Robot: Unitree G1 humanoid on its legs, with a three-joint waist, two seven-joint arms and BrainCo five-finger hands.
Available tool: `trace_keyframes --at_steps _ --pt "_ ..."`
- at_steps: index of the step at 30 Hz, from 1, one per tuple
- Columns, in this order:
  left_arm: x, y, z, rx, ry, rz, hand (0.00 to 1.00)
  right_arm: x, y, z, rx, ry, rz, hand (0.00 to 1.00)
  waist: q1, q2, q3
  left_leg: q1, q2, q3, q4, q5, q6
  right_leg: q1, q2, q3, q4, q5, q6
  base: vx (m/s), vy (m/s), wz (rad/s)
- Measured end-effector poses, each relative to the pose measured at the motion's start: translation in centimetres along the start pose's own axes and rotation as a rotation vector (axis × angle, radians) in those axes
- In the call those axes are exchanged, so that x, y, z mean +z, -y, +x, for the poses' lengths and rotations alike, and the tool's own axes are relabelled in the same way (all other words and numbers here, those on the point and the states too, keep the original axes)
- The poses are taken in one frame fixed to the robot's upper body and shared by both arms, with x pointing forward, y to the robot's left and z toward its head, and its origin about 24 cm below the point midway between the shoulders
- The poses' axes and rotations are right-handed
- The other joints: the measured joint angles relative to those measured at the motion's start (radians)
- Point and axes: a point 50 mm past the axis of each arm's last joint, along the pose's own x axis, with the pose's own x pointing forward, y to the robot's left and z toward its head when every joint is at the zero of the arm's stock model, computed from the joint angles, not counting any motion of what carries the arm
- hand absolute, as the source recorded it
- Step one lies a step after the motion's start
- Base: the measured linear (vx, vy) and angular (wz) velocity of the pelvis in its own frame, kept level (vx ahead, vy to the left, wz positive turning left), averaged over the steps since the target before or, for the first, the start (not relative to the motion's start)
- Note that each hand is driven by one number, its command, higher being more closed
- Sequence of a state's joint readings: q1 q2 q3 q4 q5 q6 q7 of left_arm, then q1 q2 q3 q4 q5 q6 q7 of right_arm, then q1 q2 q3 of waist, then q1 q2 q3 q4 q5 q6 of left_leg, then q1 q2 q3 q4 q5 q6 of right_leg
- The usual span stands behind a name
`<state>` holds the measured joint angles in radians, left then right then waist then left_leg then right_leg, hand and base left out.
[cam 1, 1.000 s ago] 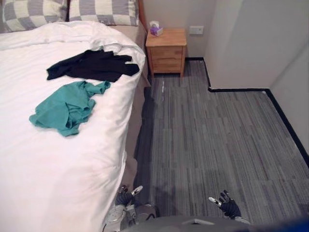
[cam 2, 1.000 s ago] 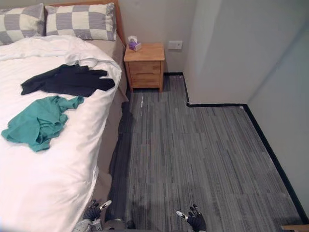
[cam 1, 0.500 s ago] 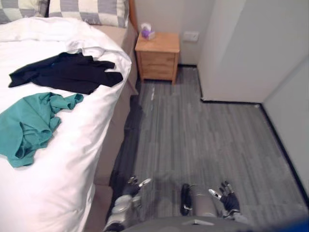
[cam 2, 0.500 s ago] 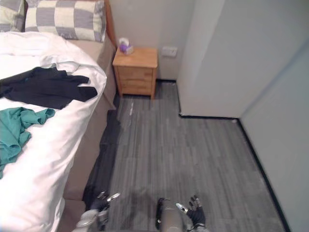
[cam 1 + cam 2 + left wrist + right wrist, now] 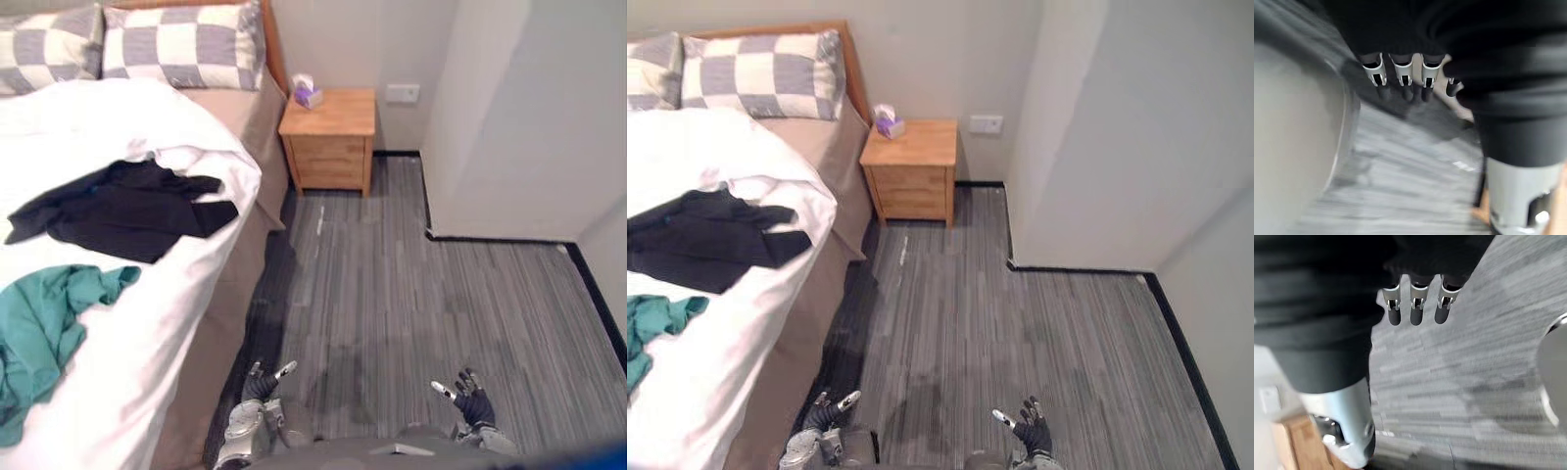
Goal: Tidy the bed and pick cloth on bed and put in laundry
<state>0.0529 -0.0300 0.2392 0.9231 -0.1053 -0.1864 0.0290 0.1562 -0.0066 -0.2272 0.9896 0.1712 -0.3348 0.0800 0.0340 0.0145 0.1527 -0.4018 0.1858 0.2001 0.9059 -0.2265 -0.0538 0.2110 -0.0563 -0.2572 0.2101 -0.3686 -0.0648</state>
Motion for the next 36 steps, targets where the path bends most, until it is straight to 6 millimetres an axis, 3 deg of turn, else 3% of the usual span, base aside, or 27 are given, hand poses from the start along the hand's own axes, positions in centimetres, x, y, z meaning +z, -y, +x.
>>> trace_keyframes --at_steps 2,3,4,5,6,7,8,9,10,11,12,13,14,16,18,19,21,22,23,24,25,26,27,28,31,36 --pt "0.1 0.0 0.0 -0.002 0.011 -0.01 0.0 0.0 -0.1 0.1 0.011 -0.003 0.005 0.0 0.011 -0.007 -0.002 -0.004 -0.026 0.12 -0.225 0.021 0.033 0.037 -0.023 0.001 -0.024 0.004 0.019 0.54 0.09 -0.19" --pt "0.1 0.0 0.0 -0.004 0.015 -0.011 0.0 -0.1 -0.2 0.0 0.017 -0.006 0.005 0.0 0.015 -0.003 -0.004 0.001 -0.043 0.2 -0.442 0.093 0.07 0.064 -0.026 0.001 -0.036 0.009 0.054 0.62 0.152 -0.35" --pt "0.1 -0.4 0.0 0.0 0.015 -0.013 0.0 0.2 -0.6 0.3 0.028 0.001 0.011 0.0 0.026 -0.024 -0.003 0.001 -0.067 0.206 -0.488 0.165 0.143 0.082 -0.039 0.012 -0.039 0.008 0.069 0.77 0.192 -0.09" --pt "0.6 -1.1 0.2 0.008 0.024 0.004 0.0 0.0 -1.6 0.4 0.051 -0.014 0.025 0.0 0.022 -0.075 -0.031 0.021 -0.118 0.227 -0.525 0.142 0.136 0.08 -0.081 0.024 -0.047 0.047 0.109 0.67 0.18 0.12" --pt "0.7 -0.9 0.3 0.0 0.025 0.012 0.0 0.7 -2.3 0.9 0.098 -0.011 0.006 0.0 0.022 -0.084 -0.033 0.025 -0.119 0.216 -0.498 0.11 0.165 0.084 -0.082 0.064 -0.049 0.129 0.124 0.84 0.234 0.24" --pt "0.7 -1.0 0.3 0.002 0.025 0.012 0.0 1.2 -2.8 1.3 0.133 -0.03 0.0 0.0 0.031 -0.09 -0.031 0.041 -0.105 0.216 -0.451 0.081 0.198 0.109 -0.075 0.107 -0.057 0.198 0.114 0.72 0.215 -0.07" --pt "0.8 -1.4 0.3 0.011 0.018 0.018 0.0 1.6 -3.6 1.7 0.163 -0.052 0.008 0.0 0.049 -0.094 -0.028 0.037 -0.065 0.227 -0.327 0.061 0.233 0.143 -0.069 0.146 -0.061 0.282 0.102 0.58 0.172 -0.31" --pt "0.7 -1.6 0.3 0.014 0.013 0.028 0.0 2.3 -4.5 2.1 0.19 -0.047 0.015 0.0 0.07 -0.082 -0.018 0.025 -0.025 0.237 -0.233 0.055 0.266 0.154 -0.056 0.165 -0.051 0.327 0.107 0.48 0.152 -0.27" --pt "0.1 -1.9 0.1 0.01 -0.019 0.06 0.0 2.5 -4.5 2.2 0.189 -0.068 0.029 0.0 0.071 -0.093 -0.047 0.023 -0.062 0.235 -0.215 0.016 0.188 0.176 -0.071 0.189 0.044 0.388 0.131 0.59 0.335 -0.31" --pt "-1.5 -1.8 -0.6 -0.006 -0.077 0.089 0.0 2.8 -3.9 2.4 0.181 -0.075 0.019 0.0 0.097 -0.036 -0.088 0.115 -0.105 0.193 -0.408 -0.026 0.191 0.107 -0.075 0.185 0.251 0.351 0.164 0.57 0.352 0.0" --pt "-1.8 -2.2 -0.7 -0.005 -0.097 0.107 0.0 2.6 -4.4 2.4 0.185 -0.094 0.033 0.0 0.092 -0.067 -0.103 0.142 -0.157 0.19 -0.444 -0.017 0.18 0.067 -0.106 0.196 0.366 0.338 0.182 0.59 0.326 0.46" --pt "-1.9 -2.3 -0.5 -0.03 -0.125 0.158 0.0 2.3 -4.4 2.4 0.172 -0.121 0.048 0.0 0.062 -0.098 -0.112 0.228 -0.235 0.162 -0.558 -0.011 0.174 -0.048 -0.148 0.202 0.632 0.331 0.194 0.51 0.143 0.79" --pt "-2.0 -1.9 -0.3 -0.054 -0.152 0.191 0.0 2.0 -4.0 2.4 0.151 -0.15 0.058 0.0 0.059 -0.088 -0.103 0.304 -0.254 0.148 -0.605 -0.008 0.172 -0.154 -0.173 0.182 0.823 0.321 0.178 0.47 0.114 0.65" --pt "-2.4 -1.5 -0.3 -0.064 -0.187 0.19 0.0 0.9 -3.6 2.0 0.129 -0.196 0.06 0.0 0.04 -0.057 -0.08 0.405 -0.258 0.128 -0.647 -0.003 0.178 -0.261 -0.197 0.143 0.928 0.278 0.13 0.39 0.071 0.39" --pt "-2.4 -1.2 -0.2 -0.071 -0.211 0.194 0.0 0.8 -3.4 1.9 0.12 -0.196 0.063 0.0 0.033 -0.048 -0.044 0.493 -0.247 0.11 -0.664 0.003 0.173 -0.326 -0.192 0.133 0.881 0.199 0.135 0.36 -0.009 0.44" --pt "-2.3 -0.9 -0.1 -0.077 -0.224 0.185 0.0 0.7 -3.0 1.9 0.108 -0.192 0.061 0.0 0.013 -0.044 -0.036 0.532 -0.227 0.085 -0.676 -0.005 0.16 -0.376 -0.178 0.112 0.79 0.15 0.135 0.29 -0.126 0.55" --pt "-1.1 0.1 0.6 -0.09 -0.203 0.149 0.0 1.0 -3.0 1.9 0.108 -0.167 0.06 0.0 0.006 -0.041 -0.03 0.573 -0.183 0.016 -0.698 -0.025 0.131 -0.421 -0.143 0.09 0.594 0.125 0.132 0.34 -0.264 0.96" --pt "-0.5 0.9 0.9 -0.101 -0.186 0.127 0.0 1.0 -3.0 1.8 0.113 -0.164 0.053 0.0 0.0 -0.049 -0.028 0.585 -0.154 -0.034 -0.704 -0.041 0.104 -0.428 -0.117 0.112 0.426 0.134 0.137 0.24 -0.232 0.99" --pt "-0.4 1.2 1.0 -0.106 -0.183 0.116 0.0 0.9 -3.1 1.8 0.116 -0.164 0.047 0.0 -0.003 -0.052 -0.028 0.589 -0.146 -0.054 -0.706 -0.049 0.094 -0.426 -0.107 0.13 0.362 0.141 0.142 0.31 -0.361 1.24" --pt "-0.5 1.9 0.9 -0.117 -0.186 0.094 0.0 0.6 -3.3 1.6 0.132 -0.171 0.022 0.0 -0.012 -0.071 -0.031 0.593 -0.135 -0.11 -0.704 -0.073 0.06 -0.413 -0.089 0.223 0.174 0.201 0.141 0.34 -0.426 1.31" --pt "-0.8 1.9 0.8 -0.105 -0.198 0.09 0.0 0.2 -3.8 1.5 0.16 -0.179 -0.017 0.0 -0.02 -0.093 -0.032 0.593 -0.141 -0.163 -0.682 -0.106 0.026 -0.387 -0.085 0.294 0.097 0.314 0.166 0.34 -0.426 1.3" --pt "-1.1 2.1 0.7 -0.107 -0.21 0.085 0.0 0.2 -3.6 1.5 0.162 -0.181 -0.034 0.0 -0.023 -0.093 -0.034 0.594 -0.131 -0.185 -0.676 -0.109 0.023 -0.378 -0.07 0.295 0.108 0.324 0.142 0.35 -0.456 1.03" --pt "-2.3 3.2 0.1 -0.125 -0.248 0.064 0.0 0.3 -2.8 1.6 0.156 -0.188 -0.085 0.0 -0.018 -0.044 -0.043 0.59 -0.087 -0.222 -0.677 -0.101 0.007 -0.379 -0.03 0.28 0.156 0.255 0.133 0.32 -0.429 0.94" --pt "-2.6 3.7 0.0 -0.132 -0.256 0.054 0.0 0.6 -2.6 1.7 0.17 -0.185 -0.135 0.0 -0.021 -0.027 -0.042 0.592 -0.069 -0.265 -0.682 -0.102 -0.001 -0.381 -0.003 0.281 0.209 0.197 0.113 0.38 -0.504 0.89" --pt "-3.4 3.1 -0.4 -0.094 -0.276 0.033 0.0 0.6 -2.5 1.8 0.188 -0.193 -0.19 0.0 -0.018 -0.008 -0.062 0.595 -0.042 -0.319 -0.692 -0.069 -0.022 -0.37 -0.004 0.198 0.283 0.119 0.083 0.3 -0.34 0.8" --pt "-3.1 1.8 -0.4 -0.001 -0.246 -0.018 0.0 -0.2 -2.4 1.5 0.207 -0.24 -0.262 0.0 -0.015 -0.012 -0.078 0.501 0.006 -0.31 -0.594 0.022 -0.032 -0.214 -0.031 -0.005 0.177 0.109 0.051 0.29 -0.243 1.38"
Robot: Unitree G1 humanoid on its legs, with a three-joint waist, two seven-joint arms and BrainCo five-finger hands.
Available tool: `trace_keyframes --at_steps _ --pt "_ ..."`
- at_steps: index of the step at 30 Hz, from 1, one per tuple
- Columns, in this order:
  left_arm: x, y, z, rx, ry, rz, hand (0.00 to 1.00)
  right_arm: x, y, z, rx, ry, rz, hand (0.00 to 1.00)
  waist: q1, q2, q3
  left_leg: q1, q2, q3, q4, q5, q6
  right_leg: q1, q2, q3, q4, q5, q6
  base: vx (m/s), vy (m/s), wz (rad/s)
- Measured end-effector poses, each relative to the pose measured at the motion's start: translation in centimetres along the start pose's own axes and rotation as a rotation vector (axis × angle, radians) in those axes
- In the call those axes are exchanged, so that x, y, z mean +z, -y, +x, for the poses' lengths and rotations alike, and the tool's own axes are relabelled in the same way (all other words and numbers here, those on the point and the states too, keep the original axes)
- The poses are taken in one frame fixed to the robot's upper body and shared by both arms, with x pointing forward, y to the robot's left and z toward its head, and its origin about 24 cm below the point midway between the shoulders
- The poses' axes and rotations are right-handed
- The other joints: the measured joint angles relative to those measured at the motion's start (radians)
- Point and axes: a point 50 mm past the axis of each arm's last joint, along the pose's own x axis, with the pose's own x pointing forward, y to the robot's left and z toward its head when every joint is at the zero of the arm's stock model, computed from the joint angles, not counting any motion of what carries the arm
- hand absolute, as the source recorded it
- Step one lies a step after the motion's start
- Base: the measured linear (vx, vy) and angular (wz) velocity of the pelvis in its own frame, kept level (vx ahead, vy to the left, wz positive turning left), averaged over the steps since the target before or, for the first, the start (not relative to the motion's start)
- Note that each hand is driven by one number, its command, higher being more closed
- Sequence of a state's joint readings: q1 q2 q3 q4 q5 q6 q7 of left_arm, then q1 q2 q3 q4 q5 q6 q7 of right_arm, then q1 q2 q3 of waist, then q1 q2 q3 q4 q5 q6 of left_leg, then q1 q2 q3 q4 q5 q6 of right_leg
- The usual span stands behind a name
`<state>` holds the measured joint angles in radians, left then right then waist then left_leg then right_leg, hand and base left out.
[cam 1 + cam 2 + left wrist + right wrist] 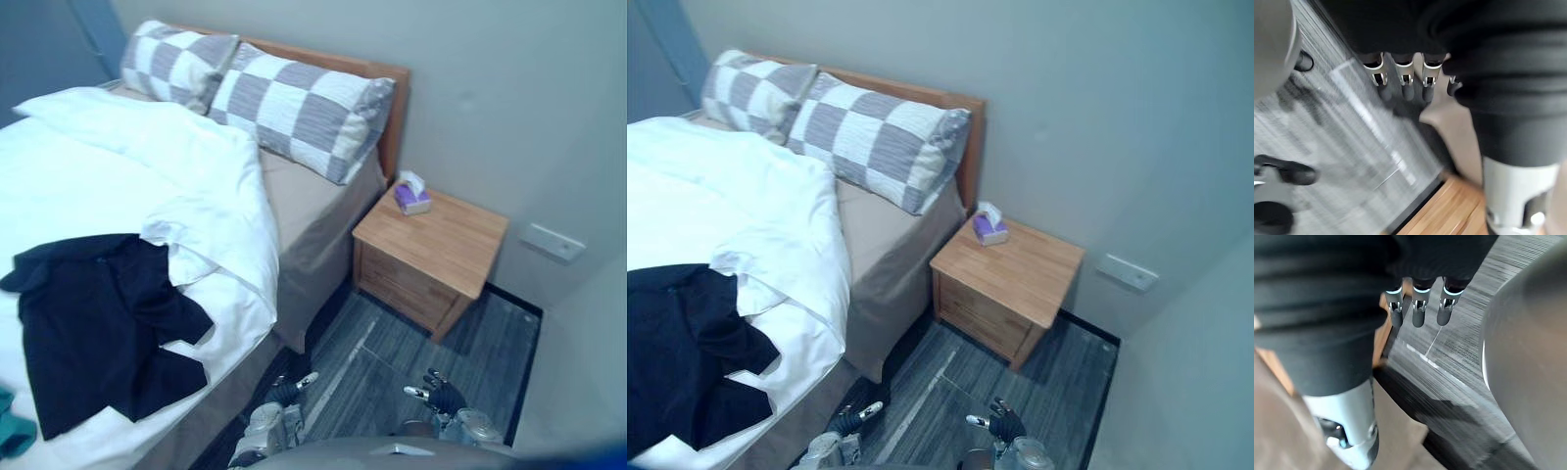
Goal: Tidy the bed and pick cloth on bed and put in laundry
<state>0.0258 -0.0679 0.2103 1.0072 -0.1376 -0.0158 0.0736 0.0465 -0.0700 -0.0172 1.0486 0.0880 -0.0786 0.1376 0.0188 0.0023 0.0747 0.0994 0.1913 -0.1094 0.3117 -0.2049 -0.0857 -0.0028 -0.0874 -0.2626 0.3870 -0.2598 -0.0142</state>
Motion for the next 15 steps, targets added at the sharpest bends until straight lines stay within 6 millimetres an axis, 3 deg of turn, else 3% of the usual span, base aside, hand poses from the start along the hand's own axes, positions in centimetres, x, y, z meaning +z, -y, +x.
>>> trace_keyframes --at_steps 2,3,4,5,7,8,9,10,13,15 --pt "0.4 -0.2 -0.1 0.005 0.042 0.011 0.0 -1.1 0.0 -0.3 -0.012 -0.023 0.029 0.0 0.0 -0.025 -0.008 -0.043 0.02 0.236 0.012 0.033 -0.002 0.097 -0.028 -0.122 -0.065 0.001 -0.003 0.15 -0.105 1.93" --pt "0.3 -0.3 -0.2 0.006 0.047 0.014 0.0 -1.3 0.1 -0.4 -0.016 -0.026 0.044 0.0 0.0 -0.025 -0.008 -0.045 0.022 0.285 0.002 0.043 0.005 0.109 -0.032 -0.138 -0.064 0.001 -0.003 0.11 -0.046 2.07" --pt "0.1 -0.6 -0.3 0.014 0.055 0.017 0.0 -1.5 0.0 -0.5 -0.019 -0.028 0.055 0.0 -0.007 -0.029 -0.019 -0.043 0.027 0.422 -0.029 0.063 0.015 0.144 -0.046 -0.196 -0.053 0.001 -0.003 0.1 0.004 2.23" --pt "0.1 -1.0 -0.4 0.022 0.065 0.018 0.0 -2.0 -0.1 -0.6 -0.017 -0.038 0.064 0.0 -0.009 -0.048 -0.035 -0.037 0.012 0.503 -0.08 0.099 0.03 0.156 -0.073 -0.247 -0.025 0.002 -0.002 0.12 0.04 2.37" --pt "0.2 -1.1 -0.6 0.024 0.09 0.028 0.0 -2.5 0.0 -0.9 -0.024 -0.05 0.078 0.0 -0.01 -0.052 -0.046 -0.01 -0.001 0.565 -0.156 0.143 0.041 0.15 -0.096 -0.286 0.046 0.014 0.016 0.1 0.07 1.67" --pt "0.2 -1.9 -0.7 0.052 0.113 0.012 0.0 -2.2 -0.1 -0.8 -0.02 -0.039 0.084 0.0 -0.006 -0.026 -0.041 0.004 0.013 0.586 -0.203 0.161 0.024 0.147 -0.082 -0.282 -0.032 -0.027 0.045 0.1 0.02 1.2" --pt "0.6 -3.4 -0.7 0.09 0.143 0.008 0.0 -1.5 -0.6 -0.5 -0.006 -0.014 0.106 0.0 0.006 -0.068 -0.035 0.016 -0.023 0.582 -0.231 0.17 0.017 0.175 -0.09 -0.27 -0.226 0.08 0.068 0.08 0.0 0.86" --pt "0.1 -3.7 -0.8 0.098 0.123 0.017 0.0 -1.4 -0.7 -0.5 -0.005 -0.01 0.117 0.0 0.002 -0.062 -0.035 0.025 -0.021 0.568 -0.251 0.165 0.009 0.192 -0.081 -0.279 -0.231 0.085 0.062 0.1 -0.053 0.45" --pt "-1.1 -4.3 -1.1 0.104 0.096 0.029 0.0 -1.5 -0.5 -0.4 -0.024 -0.02 0.127 0.0 0.004 -0.04 -0.034 0.066 -0.04 0.563 -0.346 0.205 0.007 0.184 -0.091 -0.277 -0.191 0.084 0.065 0.04 0.011 0.19" --pt "-1.6 -4.3 -1.1 0.084 0.077 0.041 0.0 -1.4 0.2 -0.5 -0.056 -0.019 0.138 0.0 -0.001 -0.027 -0.022 0.06 -0.062 0.544 -0.351 0.199 0.02 0.138 -0.137 -0.275 -0.067 0.068 0.073 -0.03 0.091 0.18"
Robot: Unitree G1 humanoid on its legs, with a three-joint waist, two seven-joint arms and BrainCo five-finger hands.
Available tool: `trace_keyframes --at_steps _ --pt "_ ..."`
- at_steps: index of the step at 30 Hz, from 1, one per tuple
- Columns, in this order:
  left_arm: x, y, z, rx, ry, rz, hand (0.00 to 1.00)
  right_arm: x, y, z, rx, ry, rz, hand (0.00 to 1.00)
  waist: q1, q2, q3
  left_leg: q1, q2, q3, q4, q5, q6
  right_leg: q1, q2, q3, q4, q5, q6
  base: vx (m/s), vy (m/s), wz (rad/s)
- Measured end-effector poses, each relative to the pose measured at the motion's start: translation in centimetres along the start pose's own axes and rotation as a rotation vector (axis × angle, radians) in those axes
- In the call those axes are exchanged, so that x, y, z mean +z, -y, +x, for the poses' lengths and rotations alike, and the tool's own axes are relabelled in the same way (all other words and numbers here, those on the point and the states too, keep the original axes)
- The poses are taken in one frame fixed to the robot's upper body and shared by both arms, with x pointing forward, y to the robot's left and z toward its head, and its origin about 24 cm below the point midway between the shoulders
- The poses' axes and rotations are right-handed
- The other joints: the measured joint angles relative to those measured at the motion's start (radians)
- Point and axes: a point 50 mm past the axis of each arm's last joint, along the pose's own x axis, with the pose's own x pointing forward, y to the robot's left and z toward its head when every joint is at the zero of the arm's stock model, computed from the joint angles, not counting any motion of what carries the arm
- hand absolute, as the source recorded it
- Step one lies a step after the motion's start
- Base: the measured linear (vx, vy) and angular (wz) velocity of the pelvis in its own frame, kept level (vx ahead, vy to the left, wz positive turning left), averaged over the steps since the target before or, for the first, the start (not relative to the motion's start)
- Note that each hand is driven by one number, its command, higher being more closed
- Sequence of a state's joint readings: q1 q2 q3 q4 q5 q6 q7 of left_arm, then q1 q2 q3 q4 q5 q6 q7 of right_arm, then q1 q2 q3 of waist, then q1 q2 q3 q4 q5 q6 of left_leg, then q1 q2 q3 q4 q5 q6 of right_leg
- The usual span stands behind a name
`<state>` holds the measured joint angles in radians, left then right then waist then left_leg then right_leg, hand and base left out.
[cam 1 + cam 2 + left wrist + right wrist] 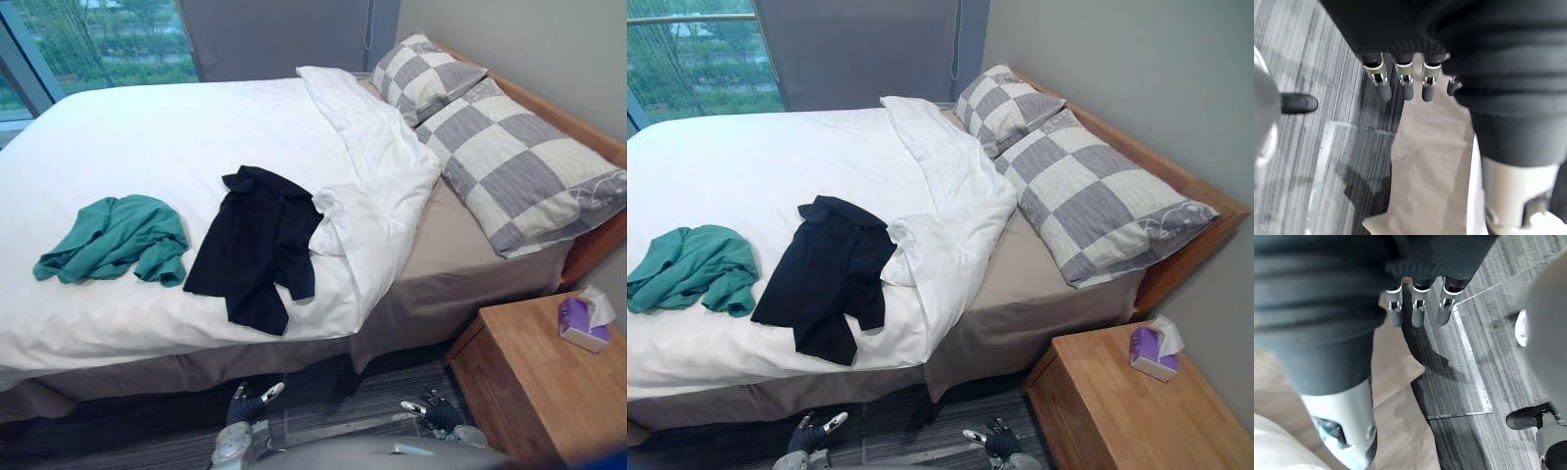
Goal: Tidy the bed and pick cloth on bed and put in laundry
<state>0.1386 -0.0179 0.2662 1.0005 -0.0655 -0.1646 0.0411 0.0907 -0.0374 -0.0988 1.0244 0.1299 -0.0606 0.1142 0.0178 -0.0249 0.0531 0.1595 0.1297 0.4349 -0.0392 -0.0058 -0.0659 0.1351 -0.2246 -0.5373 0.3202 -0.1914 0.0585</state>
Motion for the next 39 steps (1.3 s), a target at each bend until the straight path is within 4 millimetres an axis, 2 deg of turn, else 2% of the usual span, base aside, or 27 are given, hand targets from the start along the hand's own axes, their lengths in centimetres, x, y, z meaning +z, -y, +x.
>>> trace_keyframes --at_steps 1,2,3,4,5,6,8,9,10,11,12,13,14,15,17,19,22,24,25,27,28,29,30,32,37,38,39 --pt "0.0 0.0 0.0 -0.004 -0.003 0.007 0.0 0.0 0.2 0.0 -0.007 0.001 0.012 0.0 0.0 0.0 0.001 0.0 -0.004 -0.008 -0.002 -0.003 0.004 -0.017 -0.015 0.004 0.045 -0.001 0.0 -0.05 0.084 0.37" --pt "0.2 0.0 0.1 -0.02 0.003 0.049 0.0 -0.1 0.4 -0.1 -0.022 0.002 0.035 0.0 -0.001 -0.007 0.01 0.005 -0.012 -0.026 -0.009 -0.017 0.016 -0.079 -0.067 0.036 0.209 0.003 -0.002 -0.04 0.053 0.39" --pt "0.3 -0.1 0.1 -0.025 0.006 0.071 0.0 -0.1 0.4 -0.1 -0.023 0.003 0.051 0.0 -0.001 -0.016 0.016 0.01 -0.02 -0.038 -0.01 -0.022 0.011 -0.101 -0.086 0.063 0.269 0.013 -0.005 -0.05 0.055 0.63" --pt "0.7 -0.5 0.3 -0.027 0.015 0.094 0.0 -0.1 0.1 -0.1 -0.025 0.01 0.08 0.0 -0.003 -0.033 0.03 0.026 -0.03 -0.067 -0.013 -0.025 0.016 -0.147 -0.107 0.144 0.392 0.059 -0.018 -0.02 0.012 0.76" --pt "1.2 -0.6 0.5 -0.026 0.024 0.104 0.0 0.0 0.3 -0.2 -0.034 0.029 0.108 0.0 -0.011 -0.027 0.034 0.033 -0.016 -0.097 -0.012 -0.028 0.022 -0.185 -0.077 0.234 0.445 0.051 -0.018 -0.01 0.007 0.79" --pt "1.2 -0.6 0.5 -0.026 0.024 0.104 0.0 -0.1 0.2 -0.2 -0.034 0.033 0.12 0.0 -0.01 -0.029 0.034 0.032 -0.008 -0.11 -0.009 -0.029 0.021 -0.186 -0.057 0.26 0.43 0.03 -0.014 0.01 -0.033 0.84" --pt "1.4 -0.7 0.6 -0.024 0.01 0.108 0.0 -0.4 0.2 -0.4 -0.049 0.061 0.205 0.0 -0.011 -0.03 0.035 0.011 0.032 -0.149 -0.011 -0.028 0.021 -0.196 0.03 0.336 0.261 -0.015 -0.015 0.03 -0.055 0.64" --pt "1.4 -0.7 0.6 -0.024 0.007 0.107 0.0 -0.5 0.3 -0.5 -0.054 0.064 0.216 0.0 -0.011 -0.029 0.035 0.006 0.036 -0.151 -0.011 -0.028 0.021 -0.196 0.04 0.347 0.221 -0.014 -0.014 0.06 -0.118 0.37" --pt "1.4 -0.7 0.7 -0.02 0.001 0.102 0.0 -0.7 0.3 -0.6 -0.073 0.07 0.239 0.0 -0.01 -0.033 0.034 -0.007 0.035 -0.152 -0.014 -0.025 0.012 -0.189 0.063 0.393 0.08 0.021 -0.008 0.09 -0.169 0.19" --pt "1.4 -1.1 0.7 -0.006 -0.004 0.087 0.0 -1.5 0.2 -0.8 -0.097 0.061 0.277 0.0 -0.011 -0.05 0.032 -0.004 0.014 -0.143 -0.033 -0.014 -0.006 -0.178 0.059 0.428 -0.004 0.061 -0.005 0.09 -0.169 0.14" --pt "1.4 -1.1 0.7 -0.002 -0.009 0.081 0.0 -1.8 -0.1 -0.9 -0.101 0.058 0.29 0.0 -0.012 -0.051 0.03 -0.002 0.009 -0.142 -0.04 -0.009 -0.014 -0.168 0.055 0.432 -0.023 0.042 0.01 0.16 -0.189 -0.01" --pt "0.9 -0.6 0.7 -0.011 -0.032 0.07 0.0 -1.7 0.7 -1.0 -0.155 0.078 0.308 0.0 -0.015 -0.042 0.024 0.006 0.016 -0.124 -0.052 0.006 -0.035 -0.152 0.066 0.426 -0.073 0.03 0.013 0.2 -0.152 -0.09" --pt "0.6 0.0 0.7 -0.023 -0.053 0.06 0.0 -1.5 1.5 -1.2 -0.204 0.103 0.323 0.0 -0.018 -0.014 0.03 0.021 0.03 -0.09 -0.057 0.027 -0.042 -0.144 0.081 0.424 -0.08 0.031 0.012 0.24 -0.177 -0.13" --pt "0.4 0.3 0.6 -0.03 -0.062 0.05 0.0 -1.4 1.8 -1.3 -0.233 0.118 0.331 0.0 -0.02 0.002 0.039 0.037 0.039 -0.082 -0.058 0.028 -0.05 -0.127 0.091 0.425 -0.084 0.031 0.012 0.15 -0.086 -0.1" --pt "0.3 0.5 0.6 -0.034 -0.073 0.037 0.0 -1.1 2.3 -1.4 -0.287 0.147 0.343 0.0 -0.025 0.01 0.04 0.065 0.054 -0.045 -0.058 0.022 -0.059 -0.091 0.109 0.429 -0.103 0.031 0.012 0.11 -0.062 -0.12" --pt "0.4 0.2 0.7 -0.039 -0.077 0.028 0.0 -0.7 2.4 -1.5 -0.312 0.173 0.345 0.0 -0.023 0.006 0.037 0.08 0.063 -0.029 -0.058 0.016 -0.067 -0.079 0.119 0.436 -0.112 0.031 0.012 0.07 -0.03 -0.17" --pt "0.5 -0.5 0.8 -0.052 -0.094 0.025 0.0 2.5 2.9 -1.8 -0.383 0.314 0.326 0.0 -0.028 -0.009 0.031 0.082 0.062 -0.008 -0.06 0.013 -0.07 -0.074 0.12 0.445 -0.138 0.043 0.012 0.0 0.005 -0.14" --pt "1.0 -1.1 0.9 -0.065 -0.089 0.038 0.0 7.9 3.8 -3.3 -0.481 0.542 0.254 0.0 -0.028 -0.031 0.028 0.069 0.057 -0.004 -0.063 0.013 -0.069 -0.074 0.117 0.447 -0.171 0.065 0.015 -0.05 0.03 -0.06" --pt "1.1 -1.2 0.8 -0.063 -0.087 0.038 0.0 9.2 4.1 -3.8 -0.505 0.601 0.238 0.0 -0.028 -0.032 0.028 0.065 0.056 -0.004 -0.063 0.013 -0.069 -0.074 0.117 0.447 -0.181 0.07 0.017 -0.04 0.019 -0.01" --pt "0.8 -1.6 0.7 -0.072 -0.094 0.031 0.0 13.9 5.1 -6.4 -0.581 0.815 0.181 0.0 -0.028 -0.037 0.024 0.057 0.054 -0.004 -0.064 0.014 -0.068 -0.074 0.113 0.447 -0.197 0.082 0.021 -0.02 0.008 0.0" --pt "0.8 -1.7 0.7 -0.072 -0.098 0.031 0.0 14.8 5.2 -7.1 -0.596 0.855 0.17 0.0 -0.028 -0.037 0.023 0.054 0.053 -0.004 -0.064 0.014 -0.068 -0.075 0.113 0.446 -0.2 0.084 0.021 -0.02 0.006 0.04" --pt "0.7 -1.8 0.7 -0.071 -0.103 0.029 0.0 17.6 5.7 -9.0 -0.628 0.976 0.138 0.0 -0.031 -0.041 0.019 0.04 0.055 -0.006 -0.064 0.015 -0.067 -0.083 0.112 0.445 -0.208 0.091 0.02 -0.02 -0.005 0.04" --pt "0.8 -1.8 0.7 -0.072 -0.102 0.028 0.0 18.3 5.9 -9.7 -0.641 1.012 0.124 0.0 -0.03 -0.041 0.016 0.03 0.056 -0.007 -0.064 0.015 -0.067 -0.089 0.112 0.444 -0.211 0.093 0.021 -0.02 -0.022 0.06" --pt "0.6 -1.9 0.6 -0.067 -0.105 0.018 0.0 21.7 6.0 -12.4 -0.669 1.166 0.059 0.0 -0.029 -0.041 0.015 -0.004 0.057 -0.012 -0.064 0.021 -0.062 -0.116 0.112 0.443 -0.22 0.105 0.019 -0.01 -0.025 0.05" --pt "1.3 -1.0 0.9 -0.095 -0.09 0.063 0.0 25.7 3.6 -14.0 -0.632 1.308 -0.06 0.0 -0.027 -0.032 0.02 -0.068 0.059 -0.036 -0.064 0.039 -0.058 -0.159 0.114 0.435 -0.241 0.127 0.018 0.0 -0.023 0.09" --pt "2.1 -0.3 1.2 -0.099 -0.069 0.082 0.0 28.1 1.5 -14.6 -0.582 1.378 -0.123 0.0 -0.024 -0.025 0.027 -0.117 0.06 -0.043 -0.064 0.051 -0.055 -0.203 0.117 0.434 -0.243 0.14 0.015 -0.03 -0.025 0.04" --pt "2.5 0.0 1.3 -0.103 -0.061 0.087 0.0 28.8 0.9 -14.9 -0.568 1.402 -0.136 0.0 -0.024 -0.024 0.034 -0.13 0.061 -0.046 -0.064 0.056 -0.054 -0.213 0.118 0.432 -0.245 0.144 0.013 -0.06 -0.035 0.14"
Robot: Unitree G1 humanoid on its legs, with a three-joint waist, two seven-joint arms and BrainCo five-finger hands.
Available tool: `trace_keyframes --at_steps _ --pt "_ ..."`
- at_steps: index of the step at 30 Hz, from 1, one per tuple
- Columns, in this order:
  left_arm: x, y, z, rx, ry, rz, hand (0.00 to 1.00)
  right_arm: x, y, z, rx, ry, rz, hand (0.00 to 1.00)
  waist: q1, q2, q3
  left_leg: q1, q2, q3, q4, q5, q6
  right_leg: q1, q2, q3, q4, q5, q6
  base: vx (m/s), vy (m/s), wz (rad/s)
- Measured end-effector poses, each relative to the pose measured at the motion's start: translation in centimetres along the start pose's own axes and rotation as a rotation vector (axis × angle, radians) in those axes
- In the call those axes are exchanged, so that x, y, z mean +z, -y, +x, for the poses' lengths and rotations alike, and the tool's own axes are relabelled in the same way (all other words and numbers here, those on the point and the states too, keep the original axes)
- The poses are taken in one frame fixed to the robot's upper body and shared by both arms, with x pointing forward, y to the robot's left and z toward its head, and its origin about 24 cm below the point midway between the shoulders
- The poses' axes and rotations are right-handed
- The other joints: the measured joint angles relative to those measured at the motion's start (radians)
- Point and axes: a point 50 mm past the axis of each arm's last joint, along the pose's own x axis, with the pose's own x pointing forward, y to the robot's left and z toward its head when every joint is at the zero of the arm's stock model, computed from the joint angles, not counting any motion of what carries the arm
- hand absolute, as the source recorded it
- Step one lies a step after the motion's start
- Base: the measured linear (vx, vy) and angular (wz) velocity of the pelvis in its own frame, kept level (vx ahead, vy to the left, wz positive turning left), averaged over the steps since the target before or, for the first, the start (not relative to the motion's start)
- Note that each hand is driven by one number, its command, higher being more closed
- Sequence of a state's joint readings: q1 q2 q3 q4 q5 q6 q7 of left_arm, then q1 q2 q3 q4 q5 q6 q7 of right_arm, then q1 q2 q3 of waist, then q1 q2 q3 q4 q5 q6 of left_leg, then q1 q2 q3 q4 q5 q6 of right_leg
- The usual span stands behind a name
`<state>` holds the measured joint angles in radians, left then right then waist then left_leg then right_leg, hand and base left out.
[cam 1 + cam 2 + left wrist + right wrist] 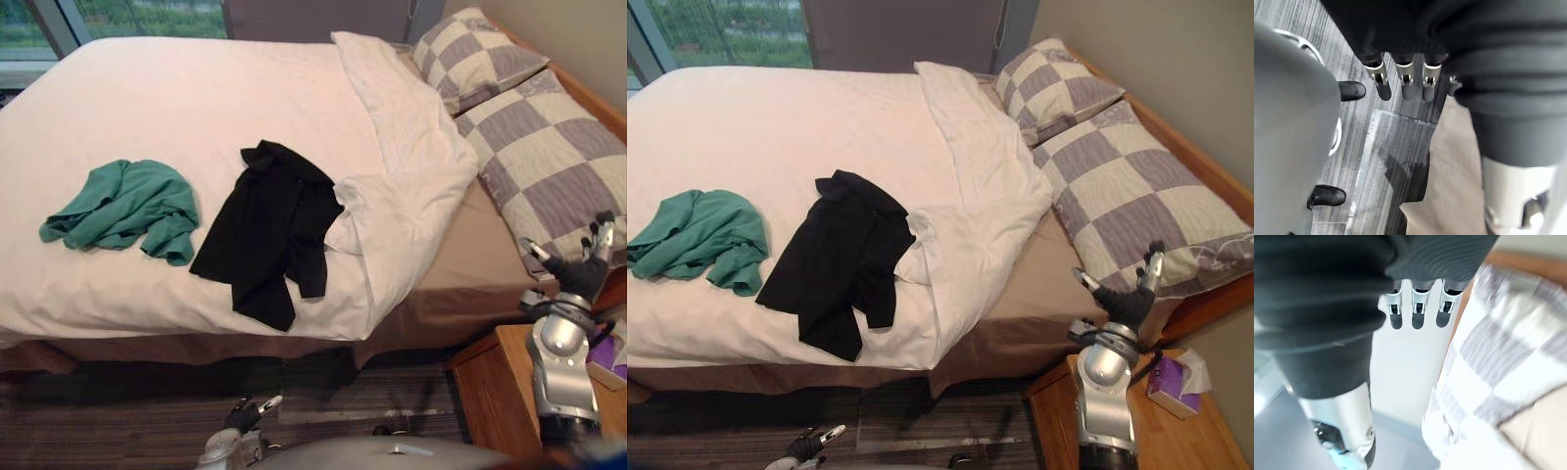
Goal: Tidy the bed and pick cloth on bed and put in laundry
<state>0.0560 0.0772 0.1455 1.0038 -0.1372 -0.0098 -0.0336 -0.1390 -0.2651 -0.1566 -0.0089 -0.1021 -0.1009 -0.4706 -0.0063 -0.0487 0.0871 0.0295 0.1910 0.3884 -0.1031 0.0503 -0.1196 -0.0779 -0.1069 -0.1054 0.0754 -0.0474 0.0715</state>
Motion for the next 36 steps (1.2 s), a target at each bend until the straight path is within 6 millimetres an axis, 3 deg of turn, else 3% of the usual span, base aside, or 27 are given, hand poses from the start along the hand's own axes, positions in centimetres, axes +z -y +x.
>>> trace_keyframes --at_steps 2,3,5,9,14,17,22,26,32,33,36 --pt "2.0 1.1 0.5 -0.014 0.045 0.026 0.0 3.3 -3.0 2.7 0.072 0.118 0.008 0.0 0.008 0.001 0.04 -0.061 0.002 -0.028 0.0 0.024 0.004 -0.042 0.007 -0.02 -0.007 0.017 -0.006 -0.06 -0.033 0.23" --pt "2.5 1.2 0.6 -0.014 0.056 0.026 0.0 3.8 -3.4 3.2 0.082 0.133 0.004 0.0 0.012 -0.002 0.047 -0.07 0.003 -0.031 0.0 0.028 0.004 -0.05 0.009 -0.021 -0.007 0.019 -0.007 -0.06 -0.032 0.16" --pt "5.1 1.9 1.1 -0.008 0.117 0.026 0.0 6.8 -5.6 5.1 0.138 0.225 -0.022 0.0 0.041 -0.009 0.073 -0.137 0.014 -0.054 0.004 0.052 0.004 -0.102 0.023 -0.037 -0.008 0.032 -0.019 -0.05 -0.064 0.19" --pt "8.2 2.6 1.3 0.0 0.195 0.029 0.0 11.1 -8.4 6.7 0.189 0.304 -0.002 0.0 0.063 -0.014 0.131 -0.211 0.026 -0.097 0.006 0.082 0.005 -0.156 0.038 -0.053 -0.009 0.045 -0.027 -0.02 -0.052 0.21" --pt "10.8 3.4 1.3 -0.018 0.253 0.036 0.0 13.8 -9.8 7.6 0.211 0.328 -0.036 0.0 0.085 -0.025 0.164 -0.303 0.03 -0.131 0.005 0.104 0.009 -0.217 0.042 -0.084 -0.026 0.063 -0.031 -0.04 -0.015 0.18" --pt "13.0 4.1 1.2 -0.021 0.3 0.052 0.0 15.0 -10.0 8.2 0.208 0.322 -0.047 0.0 0.1 -0.032 0.197 -0.353 0.031 -0.149 0.005 0.119 0.011 -0.25 0.044 -0.1 -0.037 0.077 -0.033 -0.04 0.01 0.12" --pt "15.9 5.2 0.8 -0.03 0.376 0.094 0.0 14.8 -10.4 9.4 0.213 0.241 -0.105 0.0 0.112 -0.032 0.222 -0.435 0.034 -0.157 0.005 0.144 0.012 -0.321 0.048 -0.109 -0.046 0.097 -0.04 -0.01 0.002 0.02" --pt "17.7 6.3 0.4 -0.054 0.429 0.126 0.0 14.0 -9.1 11.2 0.19 0.177 -0.211 0.0 0.11 -0.021 0.248 -0.495 0.038 -0.156 0.005 0.162 0.012 -0.376 0.049 -0.12 -0.044 0.107 -0.044 -0.02 0.005 0.01" --pt "19.6 6.5 0.0 -0.067 0.473 0.111 0.0 16.2 -7.3 13.6 0.135 0.201 -0.44 0.0 0.105 -0.003 0.282 -0.561 0.052 -0.137 0.004 0.183 0.006 -0.457 0.054 -0.121 -0.025 0.117 -0.049 -0.01 -0.005 -0.09" --pt "19.8 6.5 -0.1 -0.068 0.479 0.111 0.0 17.0 -7.0 14.0 0.127 0.214 -0.507 1.0 0.105 -0.002 0.283 -0.58 0.055 -0.133 0.004 0.187 0.008 -0.482 0.055 -0.121 -0.02 0.118 -0.051 0.0 -0.026 -0.11" --pt "19.9 6.4 -0.1 -0.074 0.479 0.114 0.0 18.0 -6.9 14.6 0.162 0.203 -0.619 1.0 0.104 -0.002 0.283 -0.605 0.054 -0.129 0.005 0.195 0.008 -0.514 0.052 -0.118 -0.008 0.12 -0.053 0.02 -0.011 -0.05"
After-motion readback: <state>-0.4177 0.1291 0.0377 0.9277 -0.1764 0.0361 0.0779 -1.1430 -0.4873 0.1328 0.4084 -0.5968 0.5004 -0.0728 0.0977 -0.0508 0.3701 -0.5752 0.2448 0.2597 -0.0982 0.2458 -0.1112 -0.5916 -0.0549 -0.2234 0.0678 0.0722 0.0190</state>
